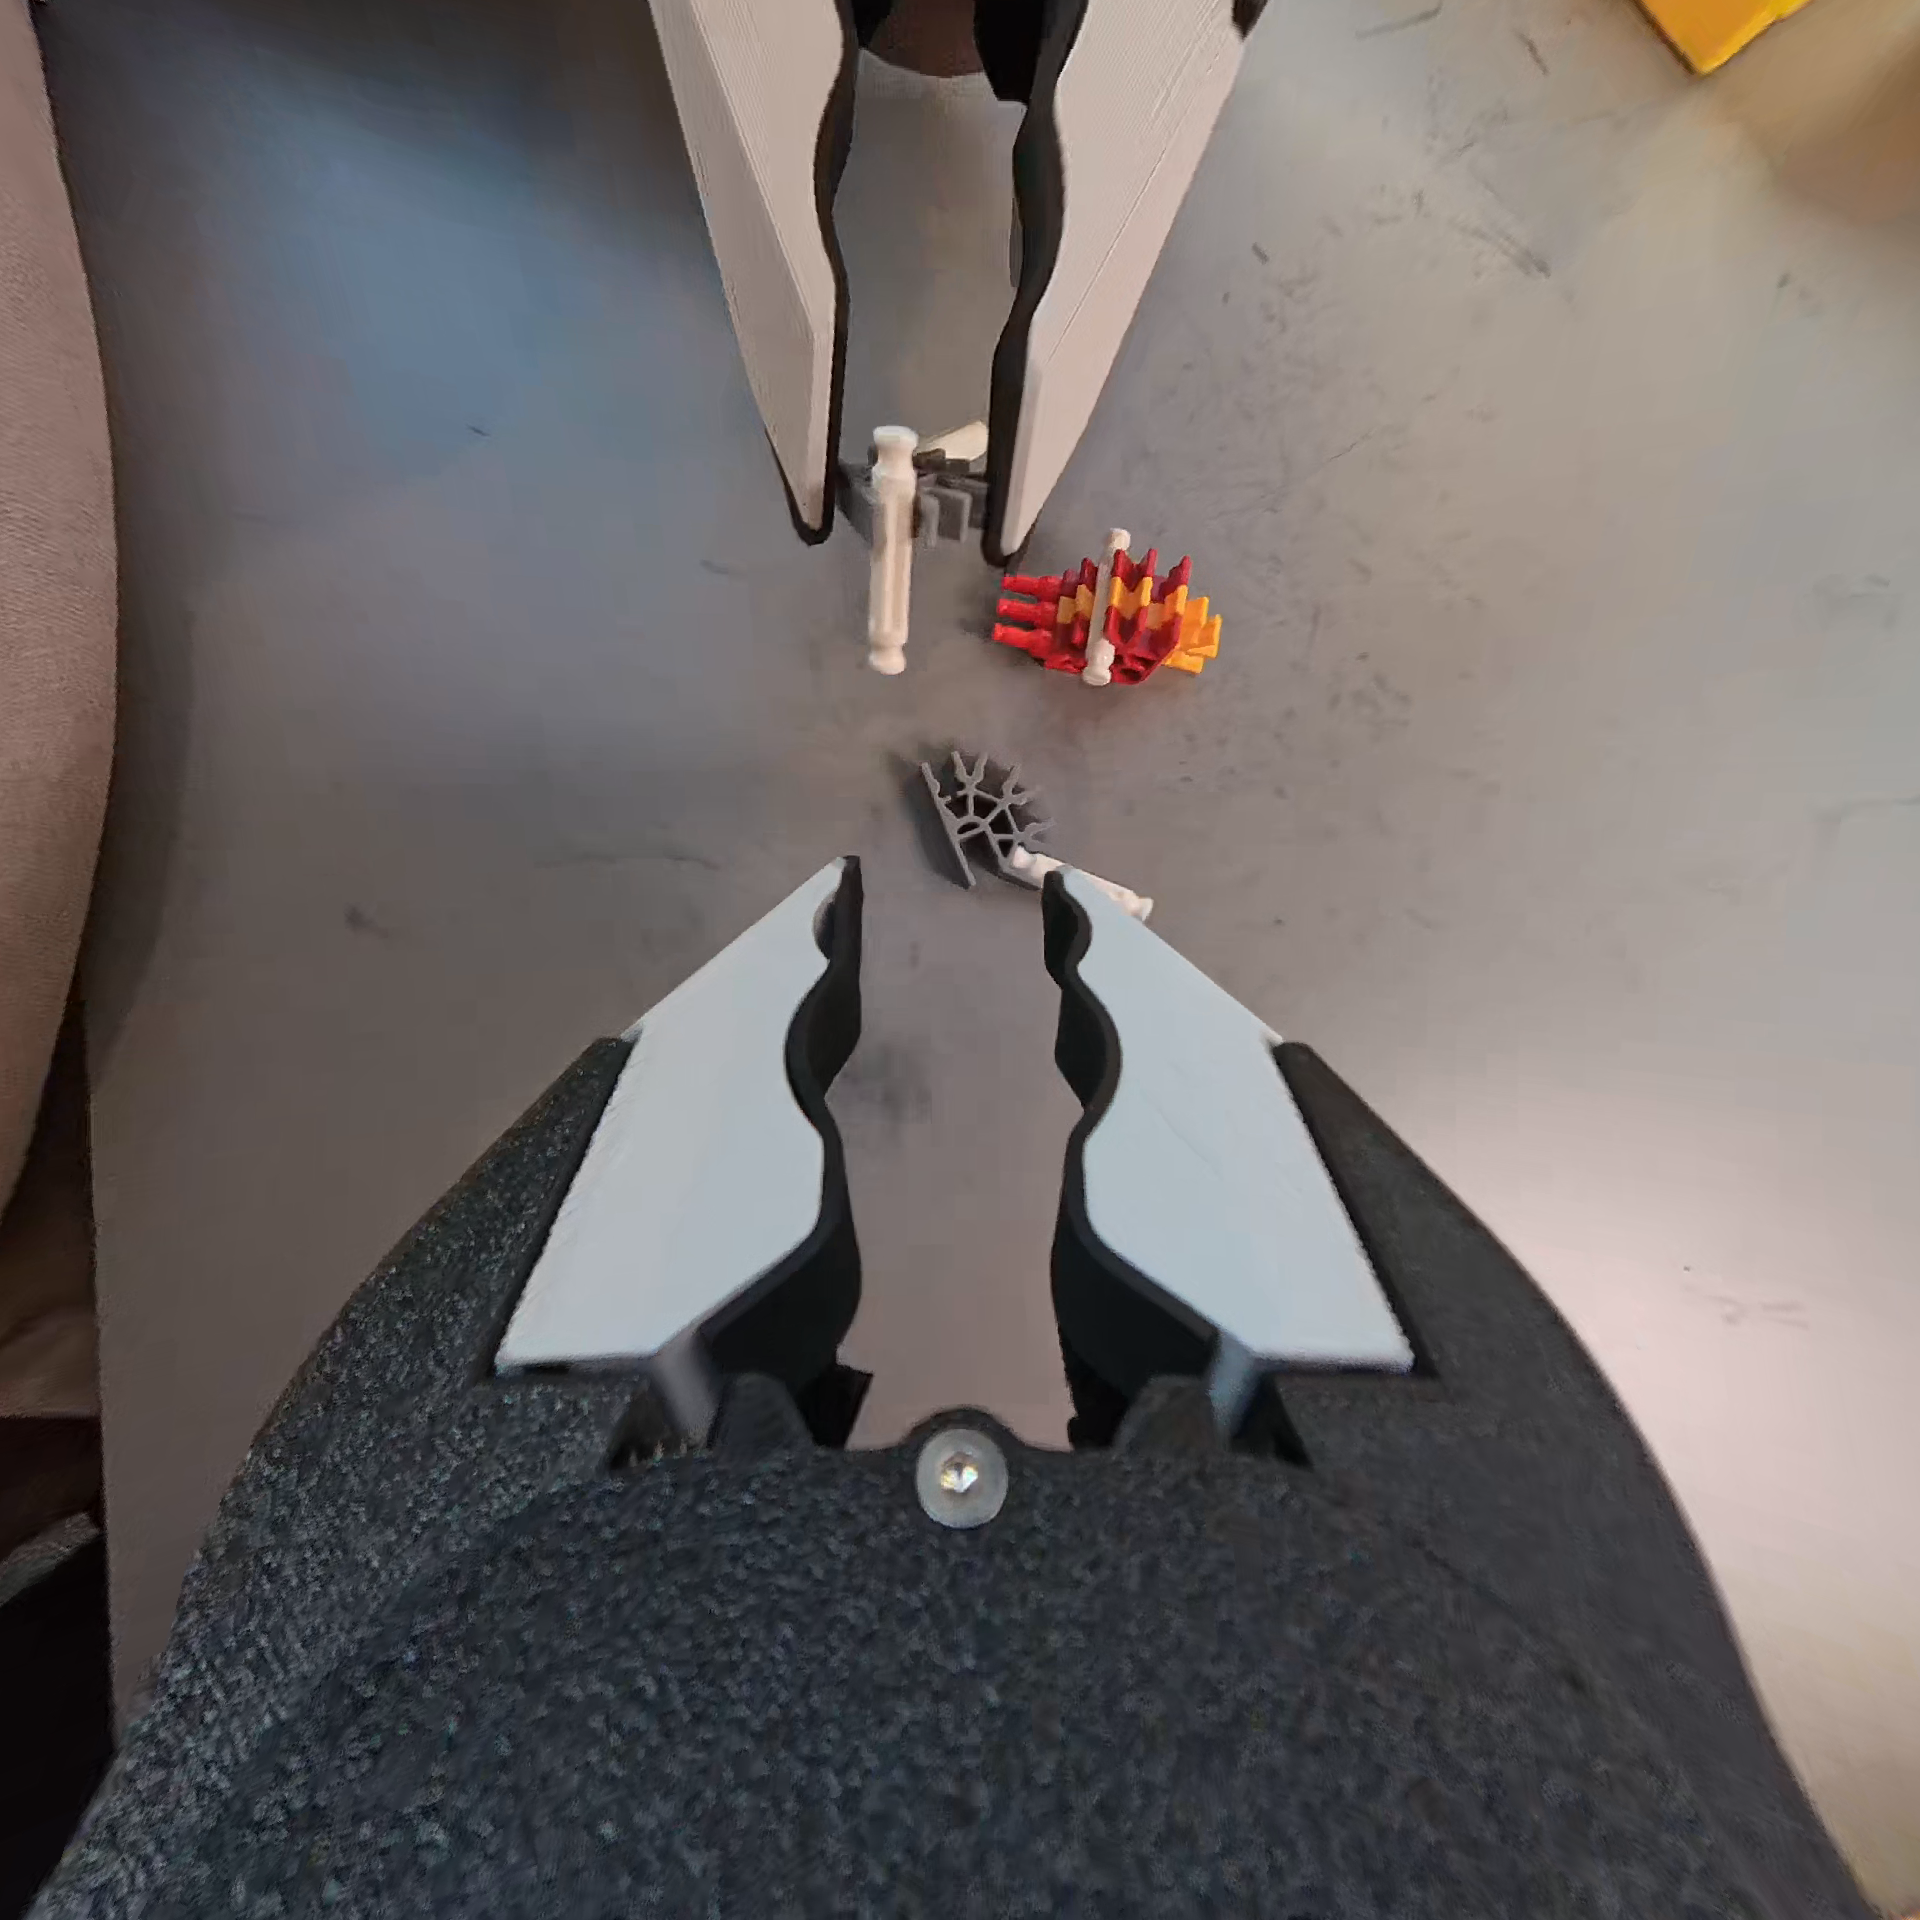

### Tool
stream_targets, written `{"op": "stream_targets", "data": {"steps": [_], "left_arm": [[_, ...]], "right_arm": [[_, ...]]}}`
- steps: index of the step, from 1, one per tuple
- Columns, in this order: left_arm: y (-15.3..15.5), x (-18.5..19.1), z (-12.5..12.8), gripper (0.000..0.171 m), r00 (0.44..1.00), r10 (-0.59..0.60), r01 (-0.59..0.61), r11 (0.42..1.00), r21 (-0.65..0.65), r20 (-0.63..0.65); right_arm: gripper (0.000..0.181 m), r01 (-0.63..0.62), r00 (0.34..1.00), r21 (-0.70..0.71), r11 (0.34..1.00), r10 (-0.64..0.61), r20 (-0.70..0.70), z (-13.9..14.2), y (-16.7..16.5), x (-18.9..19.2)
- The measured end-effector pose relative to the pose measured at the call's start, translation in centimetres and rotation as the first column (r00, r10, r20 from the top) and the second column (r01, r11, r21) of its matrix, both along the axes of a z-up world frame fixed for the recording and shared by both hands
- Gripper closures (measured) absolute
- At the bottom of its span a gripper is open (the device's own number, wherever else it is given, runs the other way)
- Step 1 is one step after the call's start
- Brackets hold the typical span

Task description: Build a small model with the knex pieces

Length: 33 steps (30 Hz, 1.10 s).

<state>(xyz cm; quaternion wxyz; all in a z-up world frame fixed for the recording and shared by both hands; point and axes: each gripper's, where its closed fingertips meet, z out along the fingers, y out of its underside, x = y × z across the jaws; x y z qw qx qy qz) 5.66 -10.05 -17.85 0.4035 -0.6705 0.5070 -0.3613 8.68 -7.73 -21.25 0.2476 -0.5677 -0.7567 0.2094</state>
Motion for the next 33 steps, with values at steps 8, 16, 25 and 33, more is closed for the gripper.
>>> {"op": "stream_targets", "data": {"steps": [8, 16, 25, 33], "left_arm": [[0.2, 0.1, 0.1, 0.148, 1.0, 0.014, -0.014, 1.0, 0.012, 0.001], [0.4, -0.1, -0.3, 0.148, 1.0, 0.021, -0.021, 1.0, -0.012, 0.005], [0.4, 0.0, -0.6, 0.148, 1.0, 0.018, -0.018, 1.0, -0.021, -0.003], [0.4, 0.1, -0.8, 0.148, 1.0, 0.019, -0.019, 0.999, -0.03, 0.0]], "right_arm": [[0.156, 0.078, 0.996, -0.077, 0.994, -0.074, 0.052, -1.9, -0.1, -1.5], [0.181, -0.311, 0.921, -0.169, 0.935, 0.34, 0.192, -1.6, -1.2, 0.8], [0.169, -0.256, 0.927, -0.194, 0.947, 0.297, 0.227, -2.2, 0.6, 0.8], [0.137, -0.08, 0.996, -0.055, 0.995, 0.082, 0.043, 0.4, 0.7, 1.6]]}}
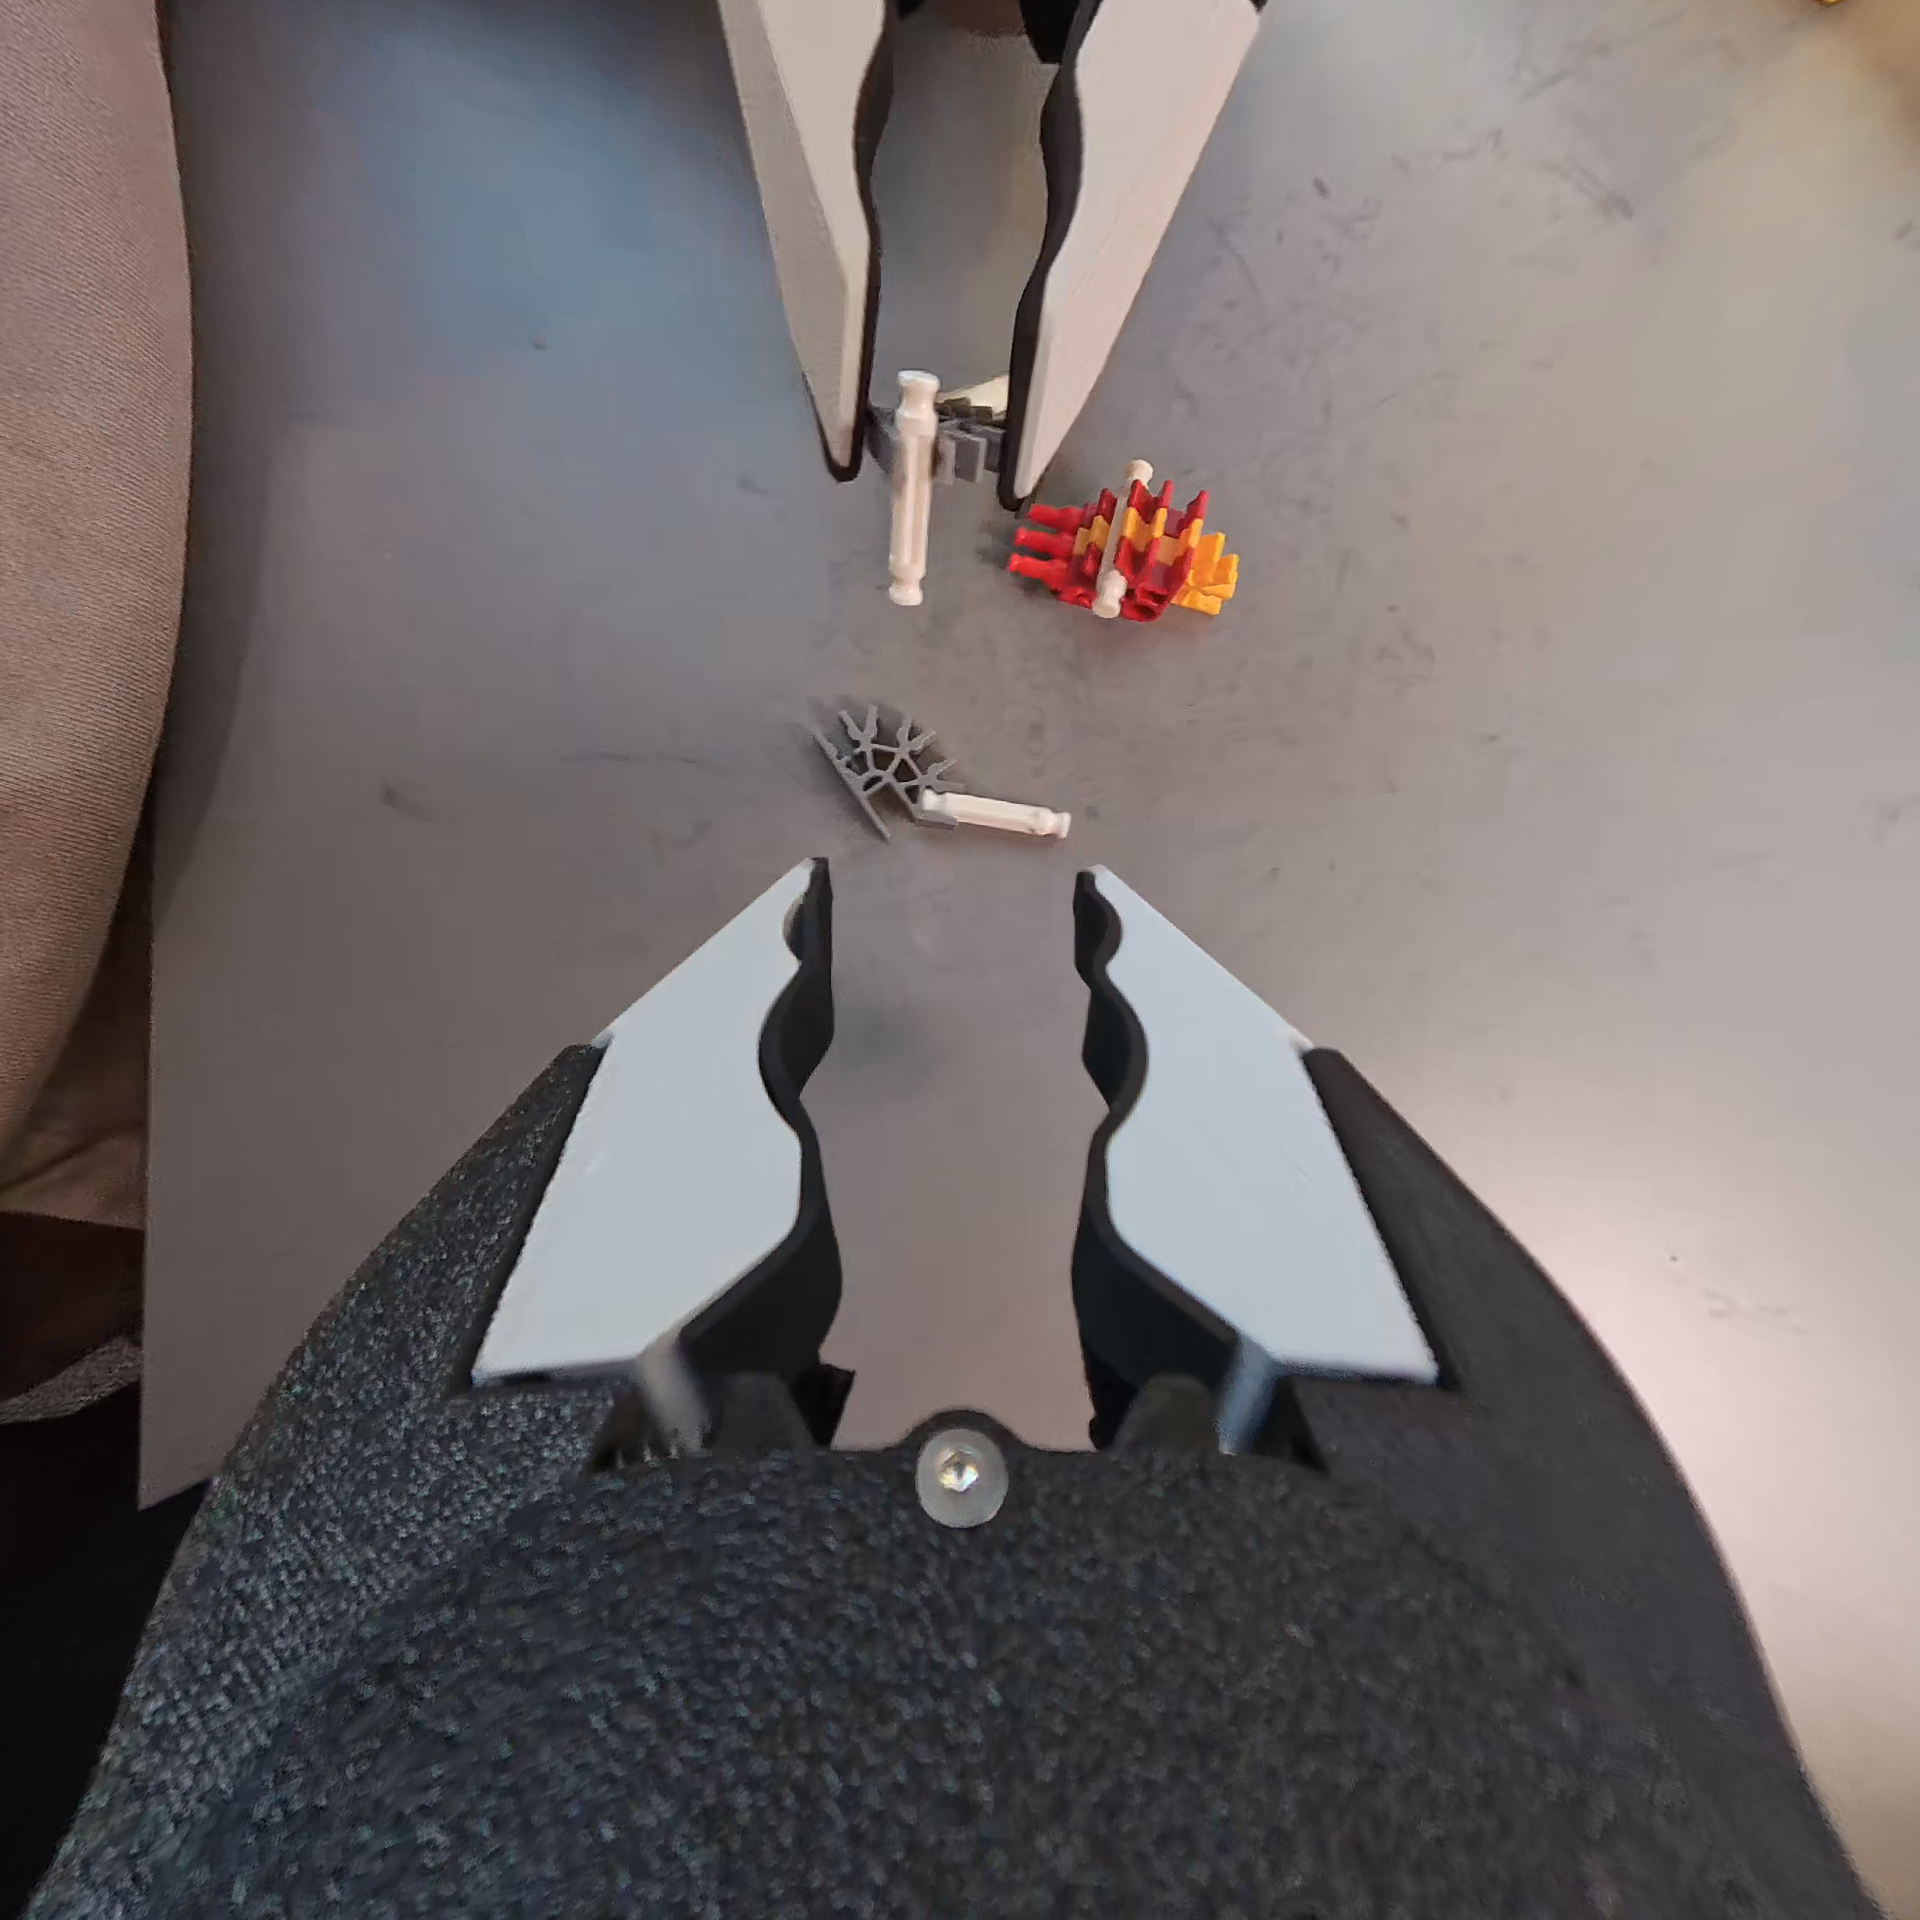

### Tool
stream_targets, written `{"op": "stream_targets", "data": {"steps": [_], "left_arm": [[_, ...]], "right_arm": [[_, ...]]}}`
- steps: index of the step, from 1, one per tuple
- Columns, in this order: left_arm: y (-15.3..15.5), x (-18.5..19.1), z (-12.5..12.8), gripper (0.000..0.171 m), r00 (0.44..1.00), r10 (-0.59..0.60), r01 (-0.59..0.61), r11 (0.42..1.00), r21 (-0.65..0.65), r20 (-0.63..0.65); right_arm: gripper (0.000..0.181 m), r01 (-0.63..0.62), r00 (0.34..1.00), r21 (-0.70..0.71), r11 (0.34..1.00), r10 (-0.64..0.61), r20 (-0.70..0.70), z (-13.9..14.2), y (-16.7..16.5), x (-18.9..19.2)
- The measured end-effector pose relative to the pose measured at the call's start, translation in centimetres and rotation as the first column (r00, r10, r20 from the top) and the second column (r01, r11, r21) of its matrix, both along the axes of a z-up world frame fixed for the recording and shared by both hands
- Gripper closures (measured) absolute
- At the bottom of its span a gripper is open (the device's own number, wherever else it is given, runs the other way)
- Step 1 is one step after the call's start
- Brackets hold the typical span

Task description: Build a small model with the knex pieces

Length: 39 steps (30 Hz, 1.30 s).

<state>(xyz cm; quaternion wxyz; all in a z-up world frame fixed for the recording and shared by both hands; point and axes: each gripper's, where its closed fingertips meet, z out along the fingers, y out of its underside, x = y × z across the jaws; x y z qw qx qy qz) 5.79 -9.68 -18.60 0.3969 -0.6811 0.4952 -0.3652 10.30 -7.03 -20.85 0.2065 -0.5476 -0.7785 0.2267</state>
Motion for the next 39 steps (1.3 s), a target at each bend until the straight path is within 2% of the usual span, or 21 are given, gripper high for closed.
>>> {"op": "stream_targets", "data": {"steps": [5, 9, 12, 14, 17, 19, 22, 24, 27, 28, 30, 34, 39], "left_arm": [[0.0, 0.2, 0.6, 0.148, 0.999, 0.005, -0.004, 1.0, -0.015, 0.046], [0.1, 0.2, 1.2, 0.148, 0.997, 0.01, -0.009, 1.0, -0.014, 0.082], [0.2, 0.1, 1.3, 0.148, 0.996, 0.015, -0.015, 1.0, -0.011, 0.09], [0.2, 0.1, 1.4, 0.148, 0.996, 0.016, -0.015, 1.0, -0.011, 0.091], [0.2, 0.0, 1.6, 0.148, 0.995, 0.02, -0.02, 1.0, -0.002, 0.097], [0.4, -0.2, 2.0, 0.148, 0.994, 0.032, -0.034, 0.999, 0.008, 0.108], [0.9, -0.4, 3.0, 0.148, 0.985, 0.056, -0.058, 0.998, 0.011, 0.162], [0.7, -0.4, 4.4, 0.148, 0.966, 0.051, -0.052, 0.999, -0.002, 0.252], [0.7, -0.7, 7.0, 0.148, 0.909, 0.058, -0.043, 0.998, -0.045, 0.413], [0.7, -0.8, 7.7, 0.148, 0.889, 0.06, -0.04, 0.998, -0.054, 0.453], [0.5, -0.9, 8.4, 0.149, 0.86, 0.056, -0.02, 0.997, -0.077, 0.507], [0.8, -1.0, 8.2, 0.148, 0.85, 0.07, -0.016, 0.994, -0.108, 0.522], [1.2, -1.4, 8.2, 0.148, 0.838, 0.087, -0.015, 0.991, -0.136, 0.539]], "right_arm": [[0.131, 0.006, 1.0, -0.003, 1.0, -0.006, 0.028, -1.8, -2.7, 0.8], [0.139, -0.006, 0.998, -0.026, 1.0, 0.007, 0.057, -2.8, -2.9, 0.2], [0.148, -0.04, 0.996, -0.05, 0.998, 0.044, 0.079, -2.8, -2.5, -0.2], [0.165, -0.05, 0.994, -0.041, 0.998, 0.054, 0.096, -2.8, -1.4, -0.4], [0.163, -0.045, 0.994, -0.04, 0.998, 0.049, 0.101, -2.5, -0.2, -0.7], [0.154, -0.015, 0.999, -0.023, 1.0, 0.016, 0.05, -1.5, 0.7, -1.3], [0.14, 0.003, 0.986, -0.096, 0.995, -0.019, -0.168, 2.0, 0.3, -3.5], [0.131, -0.005, 0.945, -0.183, 0.983, -0.056, -0.323, 4.5, -0.2, -5.0], [0.119, -0.052, 0.869, -0.279, 0.959, -0.094, -0.486, 6.8, -1.0, -7.0], [0.12, -0.075, 0.845, -0.292, 0.953, -0.095, -0.526, 7.3, -1.6, -7.6], [0.135, -0.09, 0.816, -0.286, 0.954, -0.094, -0.571, 7.6, -2.2, -8.3], [0.171, -0.104, 0.78, -0.276, 0.955, -0.094, -0.619, 7.7, -2.3, -8.5], [0.175, -0.116, 0.758, -0.307, 0.945, -0.116, -0.642, 7.8, -1.8, -7.6]]}}
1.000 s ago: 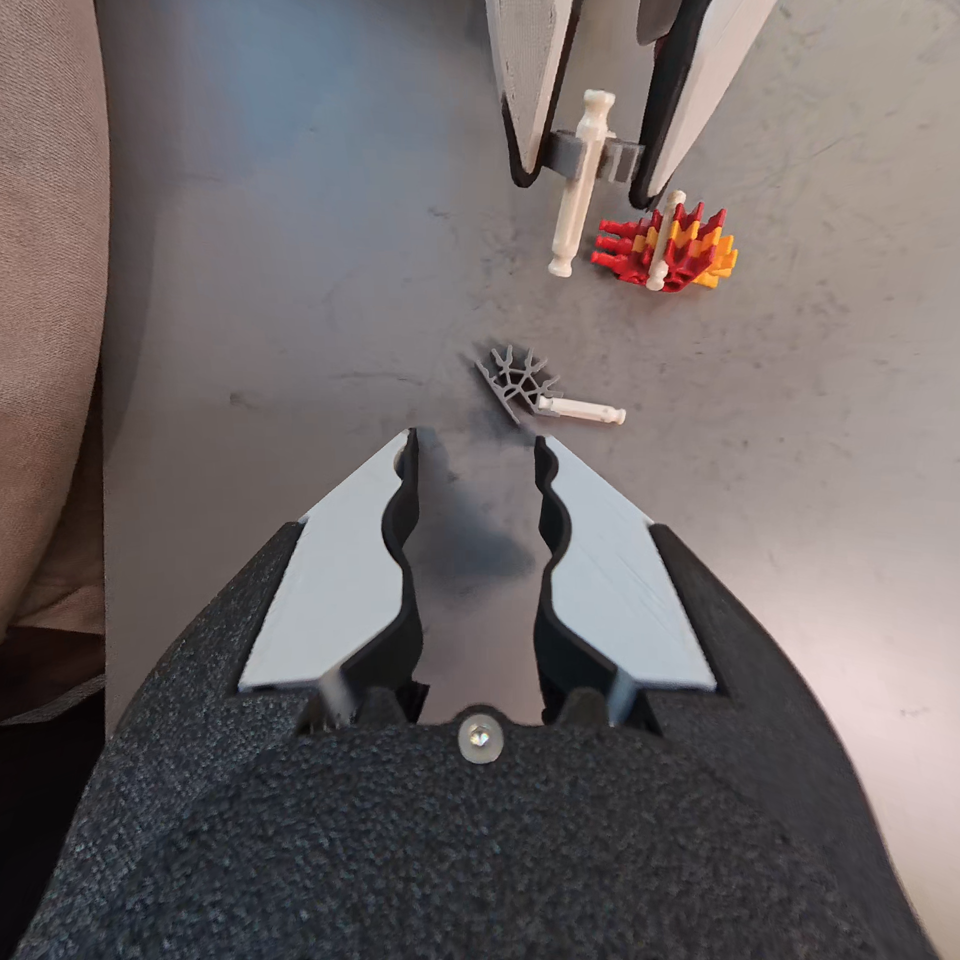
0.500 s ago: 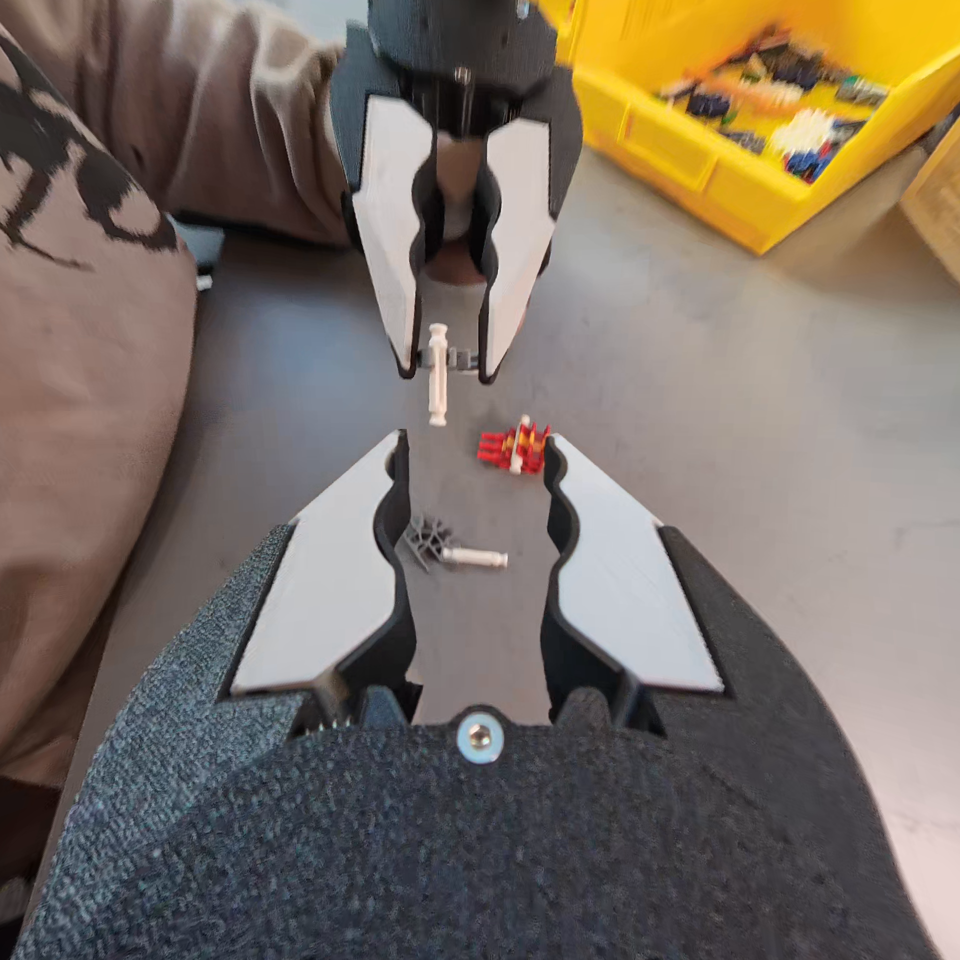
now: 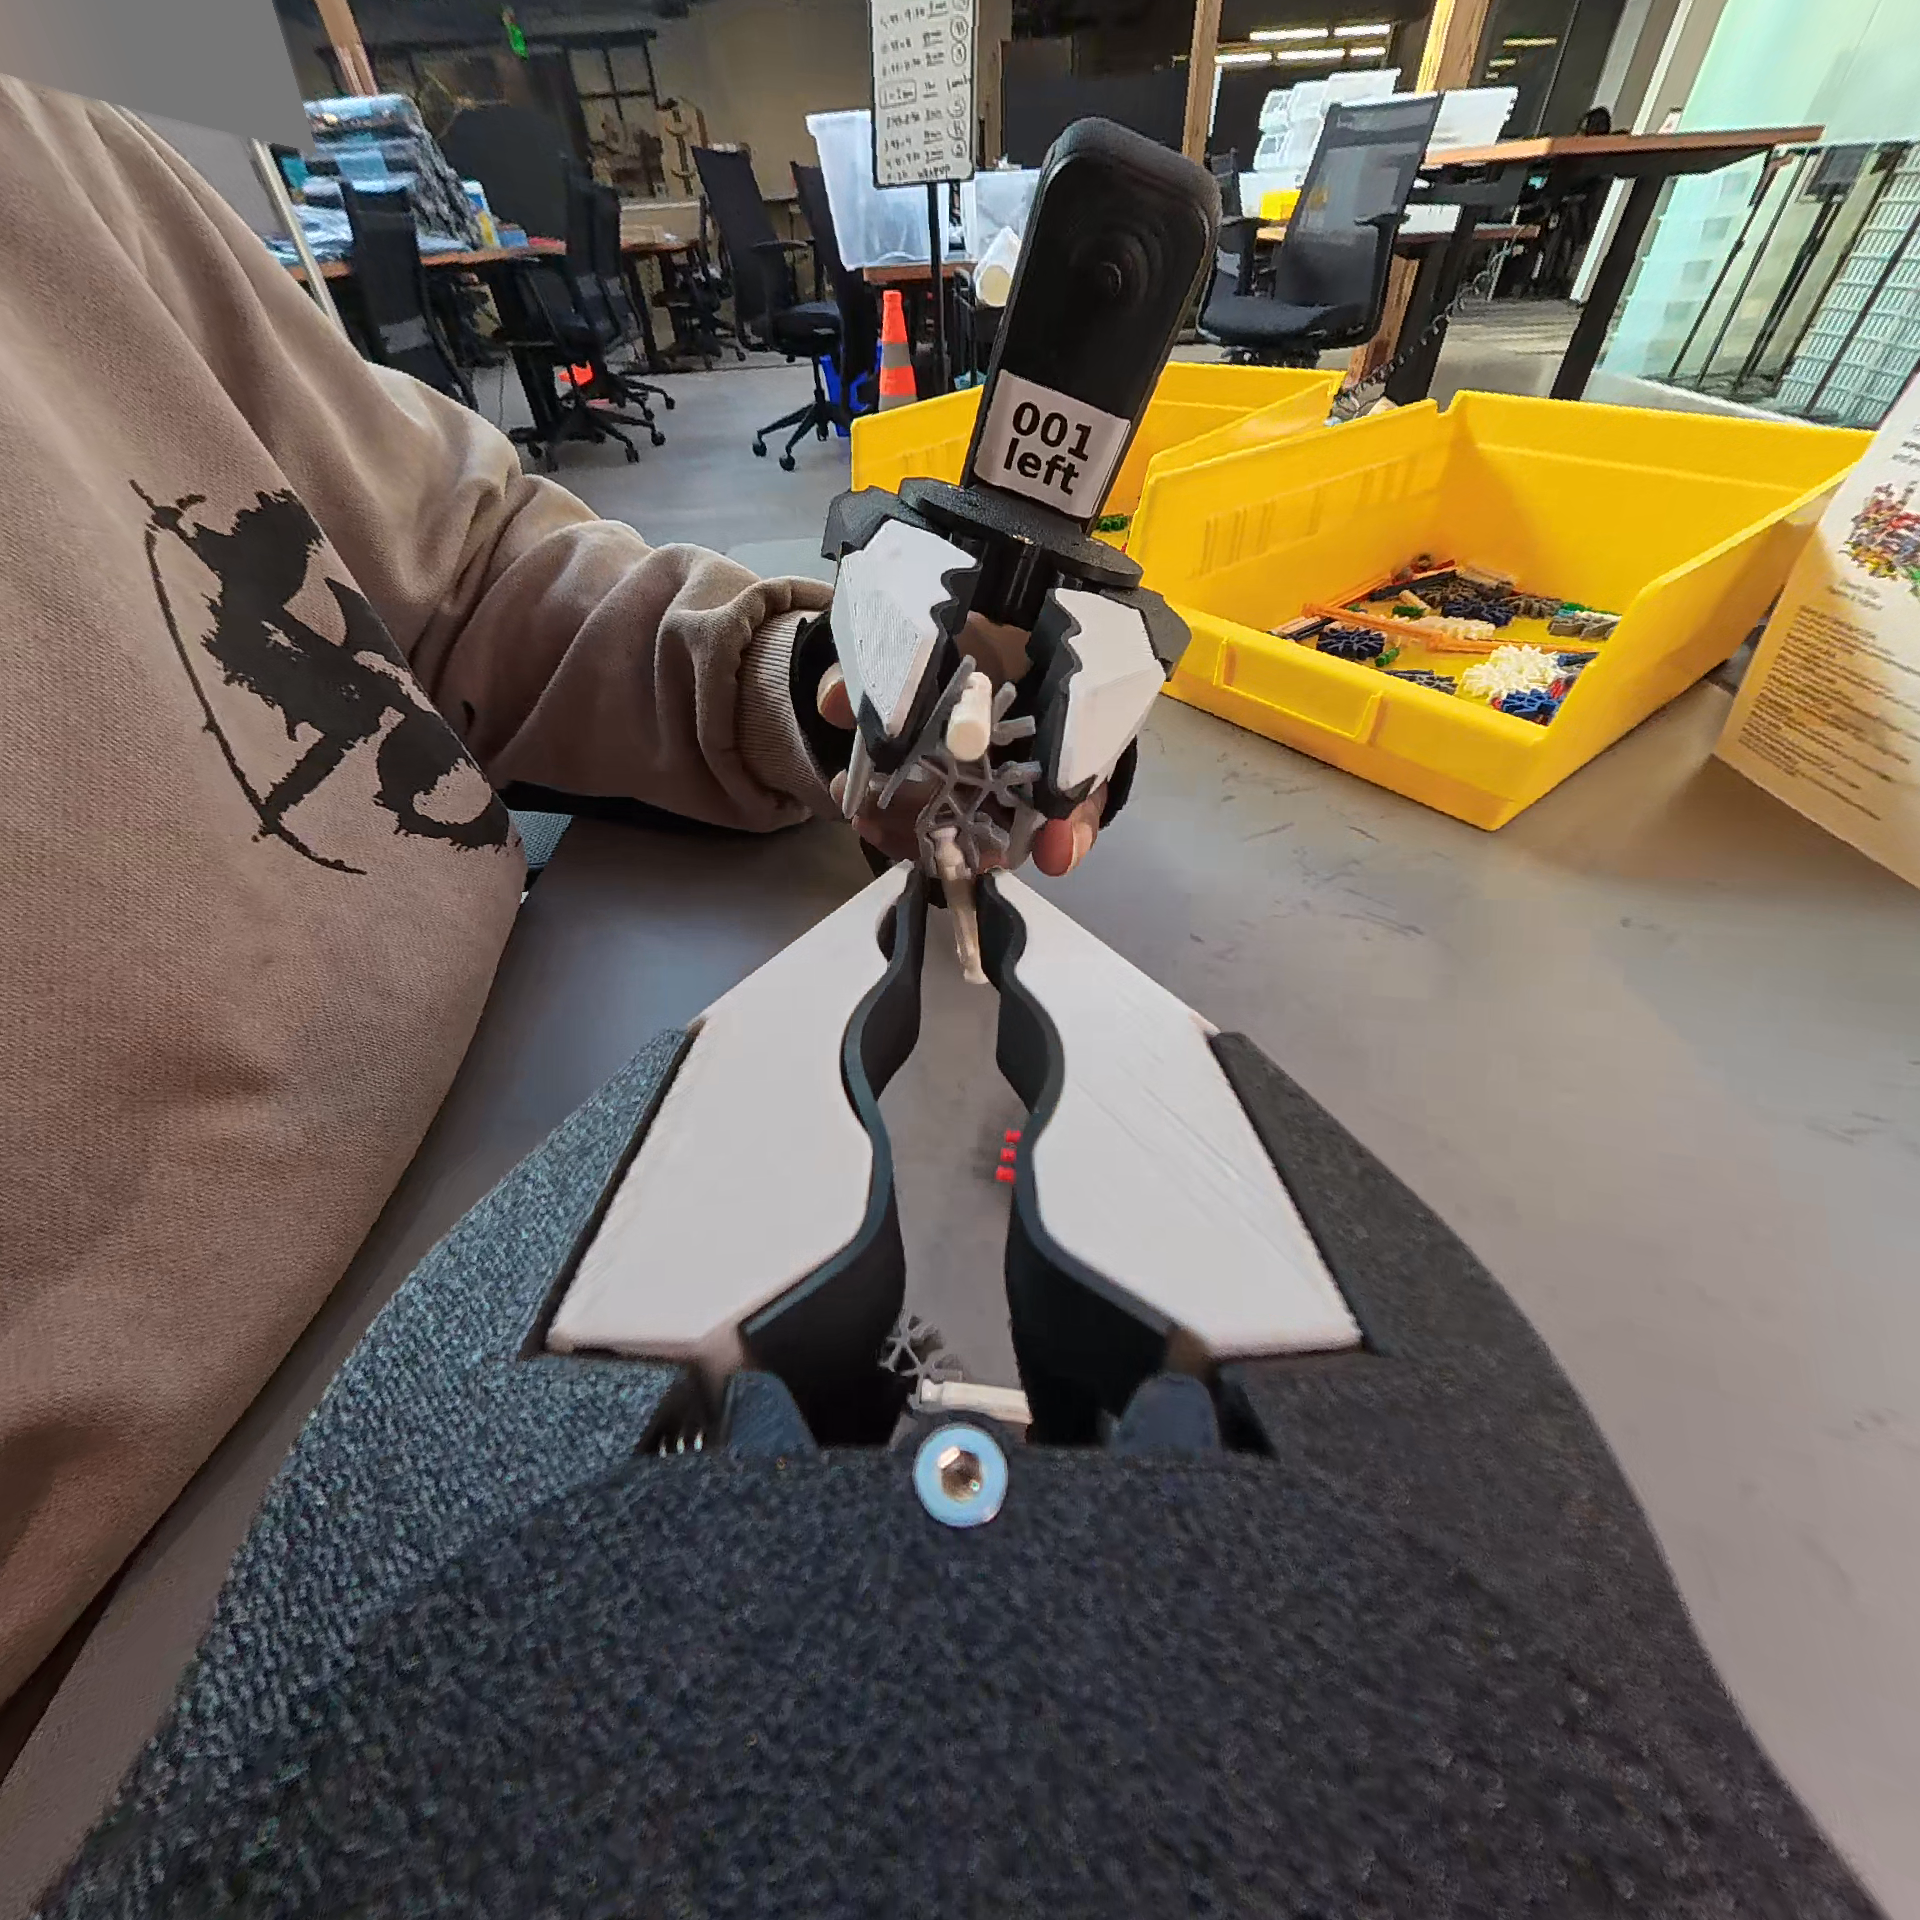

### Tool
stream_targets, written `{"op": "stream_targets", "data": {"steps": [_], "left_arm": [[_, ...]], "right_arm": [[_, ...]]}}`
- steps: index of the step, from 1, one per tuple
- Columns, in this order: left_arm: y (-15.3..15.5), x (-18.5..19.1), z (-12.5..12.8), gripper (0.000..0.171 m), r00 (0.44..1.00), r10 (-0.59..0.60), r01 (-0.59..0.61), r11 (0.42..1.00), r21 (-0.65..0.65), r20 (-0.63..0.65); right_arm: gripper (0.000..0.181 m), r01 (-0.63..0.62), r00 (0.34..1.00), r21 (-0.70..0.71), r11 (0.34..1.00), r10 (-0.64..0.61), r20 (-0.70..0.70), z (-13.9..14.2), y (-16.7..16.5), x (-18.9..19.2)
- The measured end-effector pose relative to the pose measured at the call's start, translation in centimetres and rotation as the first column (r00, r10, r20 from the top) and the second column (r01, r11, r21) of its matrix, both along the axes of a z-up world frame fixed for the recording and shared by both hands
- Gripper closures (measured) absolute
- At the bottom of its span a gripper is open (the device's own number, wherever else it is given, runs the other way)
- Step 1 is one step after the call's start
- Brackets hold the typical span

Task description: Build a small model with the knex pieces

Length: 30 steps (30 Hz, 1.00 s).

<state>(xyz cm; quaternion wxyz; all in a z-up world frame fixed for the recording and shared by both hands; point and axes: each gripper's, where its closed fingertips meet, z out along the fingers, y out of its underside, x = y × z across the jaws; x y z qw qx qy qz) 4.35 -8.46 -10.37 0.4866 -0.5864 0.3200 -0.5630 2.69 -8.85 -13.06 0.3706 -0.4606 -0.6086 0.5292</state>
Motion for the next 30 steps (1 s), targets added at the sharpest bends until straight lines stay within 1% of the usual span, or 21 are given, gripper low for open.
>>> {"op": "stream_targets", "data": {"steps": [5, 6, 7, 8, 10, 13, 17, 18, 21, 22, 23, 30], "left_arm": [[0.1, 0.0, -0.1, 0.149, 1.0, -0.008, 0.008, 1.0, -0.017, 0.012], [0.0, 0.1, -0.1, 0.149, 1.0, -0.01, 0.01, 1.0, -0.016, 0.008], [0.0, 0.2, -0.3, 0.149, 1.0, -0.01, 0.01, 1.0, -0.013, -0.001], [-0.1, 0.3, -0.4, 0.149, 1.0, -0.011, 0.011, 1.0, -0.01, -0.013], [-0.2, 0.5, -0.5, 0.149, 1.0, -0.012, 0.012, 1.0, -0.002, -0.016], [-0.4, 0.7, -0.5, 0.149, 1.0, -0.023, 0.023, 1.0, -0.007, -0.015], [-0.9, 1.2, -0.7, 0.149, 0.998, -0.051, 0.051, 0.999, -0.002, -0.027], [-1.0, 1.3, -0.7, 0.149, 0.998, -0.052, 0.052, 0.999, 0.0, -0.03], [-0.9, 1.3, -0.8, 0.15, 0.998, -0.05, 0.051, 0.999, 0.0, -0.03], [-1.0, 1.3, -0.7, 0.15, 0.998, -0.057, 0.057, 0.998, -0.001, -0.026], [-1.1, 1.3, -0.6, 0.149, 0.998, -0.064, 0.064, 0.998, -0.001, -0.021], [-1.0, 1.1, -0.4, 0.15, 0.998, -0.06, 0.06, 0.998, 0.004, -0.017]], "right_arm": [[0.174, 0.013, 1.0, -0.018, 1.0, -0.013, -0.011, 0.0, 0.2, 0.2], [0.17, 0.021, 1.0, -0.02, 1.0, -0.022, -0.014, 0.0, 0.2, 0.1], [0.158, 0.026, 1.0, -0.025, 0.999, -0.026, -0.015, 0.0, 0.2, -0.1], [0.15, 0.022, 1.0, -0.035, 0.999, -0.022, -0.02, 0.2, 0.0, -0.2], [0.147, 0.021, 1.0, -0.044, 0.999, -0.022, -0.021, 0.2, -0.2, -0.4], [0.145, 0.019, 1.0, -0.013, 1.0, -0.019, -0.007, -0.2, -0.4, -0.5], [0.136, 0.047, 0.999, 0.032, 0.998, -0.047, 0.01, -0.6, -0.3, -0.7], [0.138, 0.044, 0.999, 0.046, 0.998, -0.044, 0.014, -0.7, -0.5, -0.8], [0.159, 0.01, 0.999, 0.075, 0.997, -0.012, 0.03, -1.1, -1.3, -0.7], [0.159, 0.012, 1.0, 0.076, 0.997, -0.014, 0.026, -1.0, -1.3, -0.7], [0.166, 0.018, 0.999, 0.075, 0.997, -0.02, 0.027, -1.0, -1.2, -0.7], [0.167, 0.008, 1.0, 0.056, 0.998, -0.009, 0.016, -0.6, -1.0, -0.4]]}}
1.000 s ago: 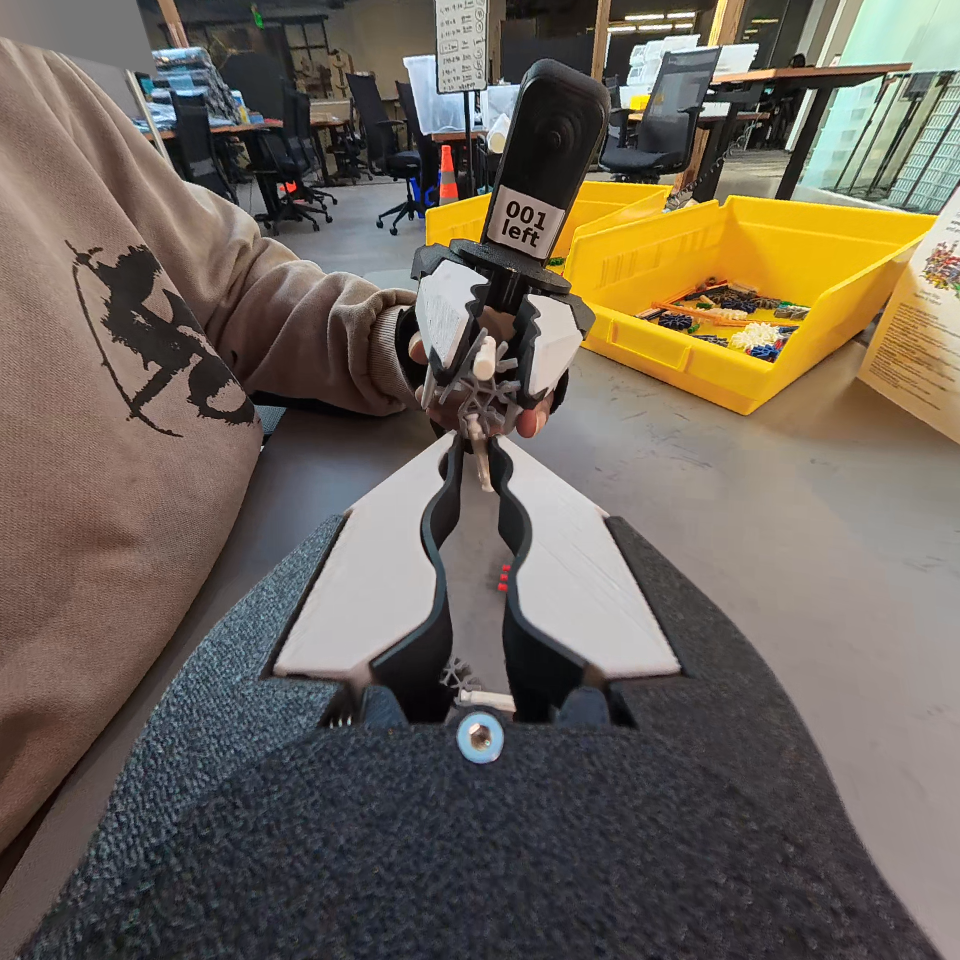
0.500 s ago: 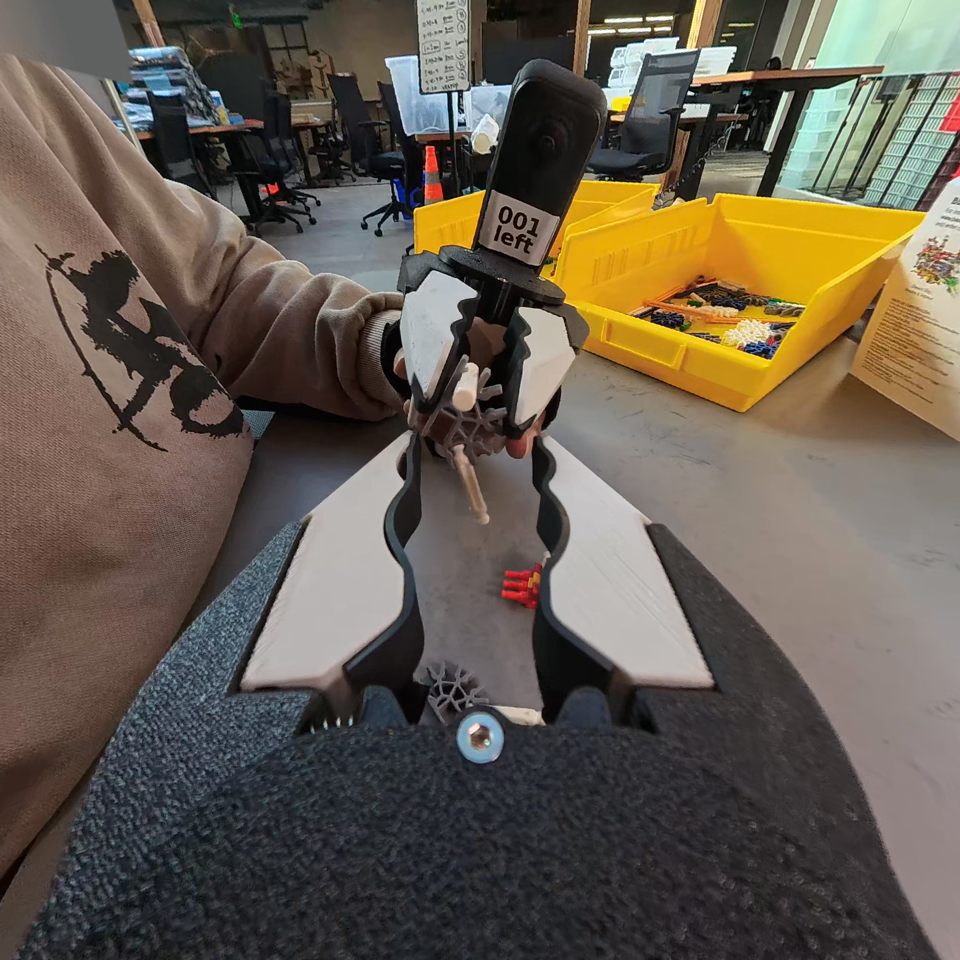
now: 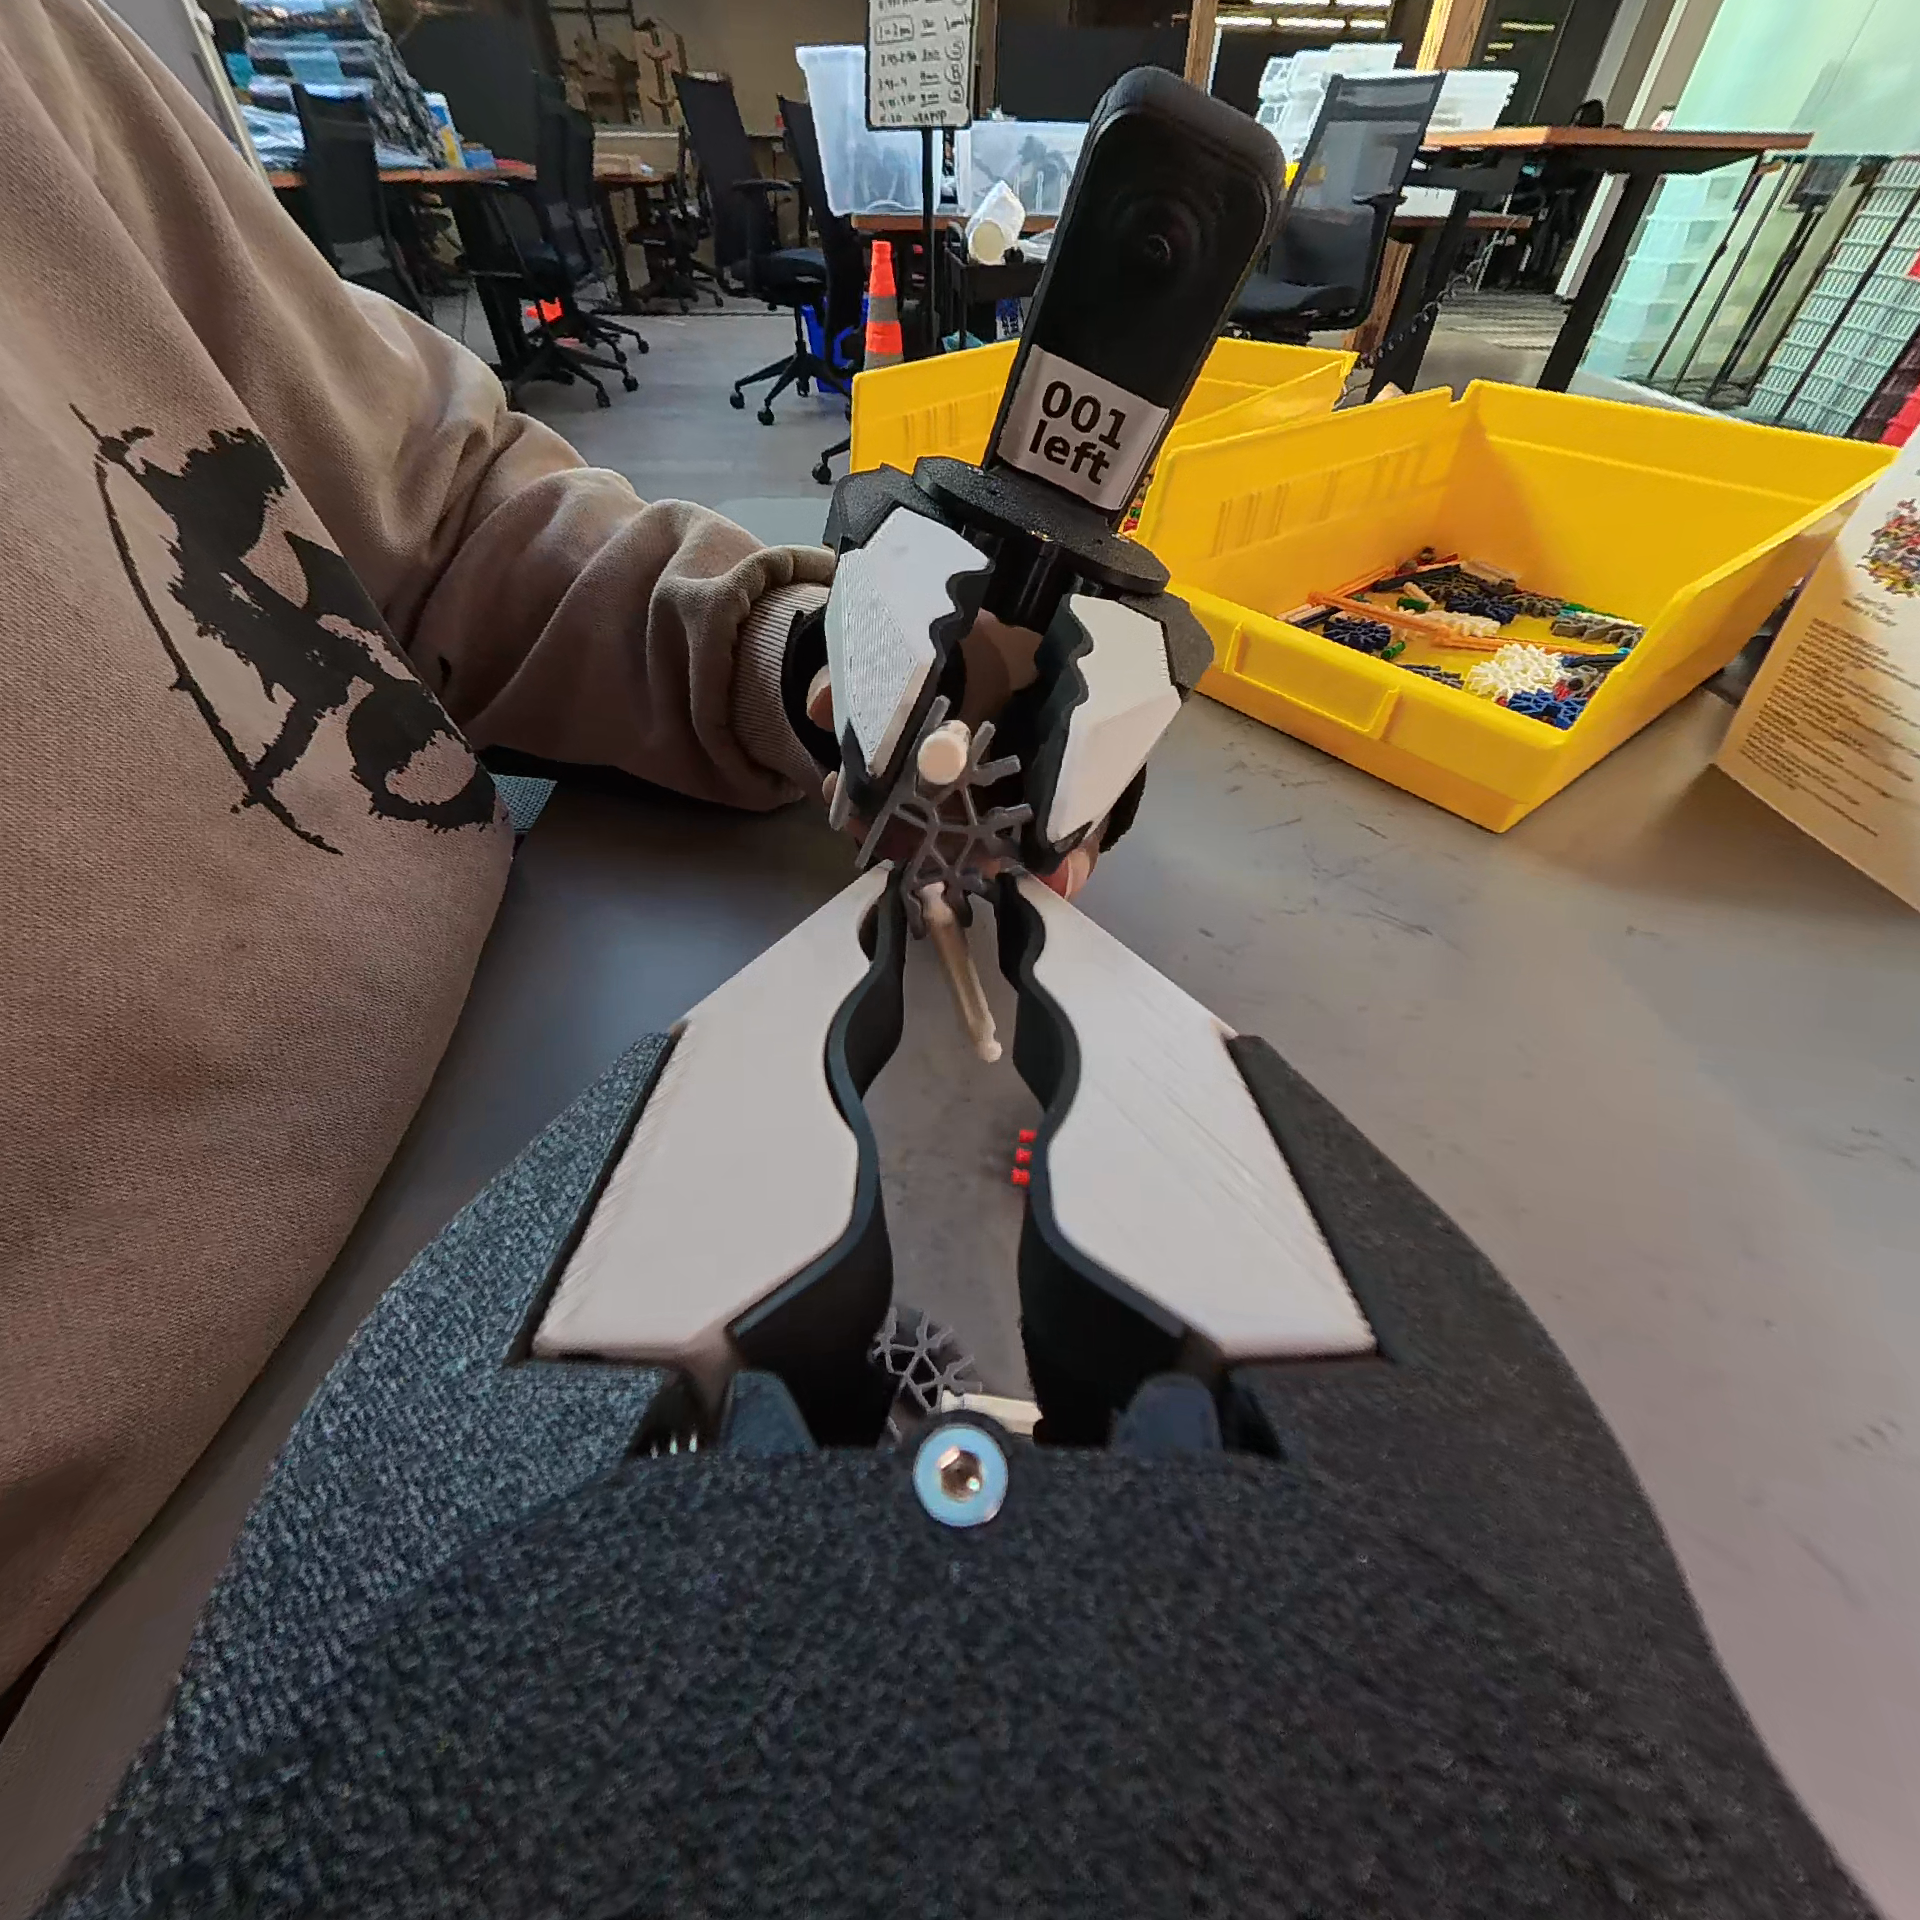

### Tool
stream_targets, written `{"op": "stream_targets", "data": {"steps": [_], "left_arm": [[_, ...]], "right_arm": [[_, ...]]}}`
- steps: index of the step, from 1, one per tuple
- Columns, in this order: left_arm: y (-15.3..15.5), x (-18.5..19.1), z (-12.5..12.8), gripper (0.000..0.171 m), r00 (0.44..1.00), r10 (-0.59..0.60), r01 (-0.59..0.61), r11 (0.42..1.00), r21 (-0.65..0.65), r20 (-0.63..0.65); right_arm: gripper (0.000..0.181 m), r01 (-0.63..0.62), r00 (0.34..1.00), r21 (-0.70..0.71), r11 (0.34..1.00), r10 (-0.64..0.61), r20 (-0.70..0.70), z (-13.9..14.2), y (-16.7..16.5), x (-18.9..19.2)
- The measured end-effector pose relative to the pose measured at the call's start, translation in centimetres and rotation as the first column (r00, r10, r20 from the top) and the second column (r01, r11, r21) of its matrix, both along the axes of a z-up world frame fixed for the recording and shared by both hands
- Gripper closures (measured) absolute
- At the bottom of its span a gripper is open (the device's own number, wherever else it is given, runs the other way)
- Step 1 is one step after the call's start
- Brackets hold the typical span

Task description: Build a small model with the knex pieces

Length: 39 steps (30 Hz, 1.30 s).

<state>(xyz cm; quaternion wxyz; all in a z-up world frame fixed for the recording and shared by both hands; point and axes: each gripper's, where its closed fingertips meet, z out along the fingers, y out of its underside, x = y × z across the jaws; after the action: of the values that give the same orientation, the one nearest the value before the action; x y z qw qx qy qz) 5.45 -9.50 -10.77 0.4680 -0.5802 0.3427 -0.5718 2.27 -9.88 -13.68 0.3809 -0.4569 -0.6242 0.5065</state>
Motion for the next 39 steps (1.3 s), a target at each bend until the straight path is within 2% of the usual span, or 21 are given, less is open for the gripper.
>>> {"op": "stream_targets", "data": {"steps": [19, 22, 26, 39], "left_arm": [[0.3, -0.6, -0.7, 0.149, 0.996, 0.017, -0.016, 1.0, 0.008, -0.091], [0.3, -0.3, -1.1, 0.141, 0.992, 0.031, -0.028, 0.999, 0.029, -0.125], [-0.1, 0.0, -1.3, 0.15, 0.992, -0.002, 0.005, 1.0, 0.017, -0.128], [-0.1, -0.1, -1.3, 0.15, 0.99, 0.003, 0.0, 1.0, 0.02, -0.142]], "right_arm": [[0.167, -0.019, 0.999, 0.012, 1.0, 0.019, 0.028, -0.2, 0.4, 1.1], [0.167, -0.029, 0.999, 0.017, 0.999, 0.029, 0.04, -0.5, 0.2, 1.1], [0.167, -0.038, 0.998, 0.012, 0.999, 0.037, 0.051, -0.7, 0.1, 1.1], [0.167, -0.042, 0.998, -0.012, 0.999, 0.043, 0.053, -0.8, 0.1, 1.1]]}}
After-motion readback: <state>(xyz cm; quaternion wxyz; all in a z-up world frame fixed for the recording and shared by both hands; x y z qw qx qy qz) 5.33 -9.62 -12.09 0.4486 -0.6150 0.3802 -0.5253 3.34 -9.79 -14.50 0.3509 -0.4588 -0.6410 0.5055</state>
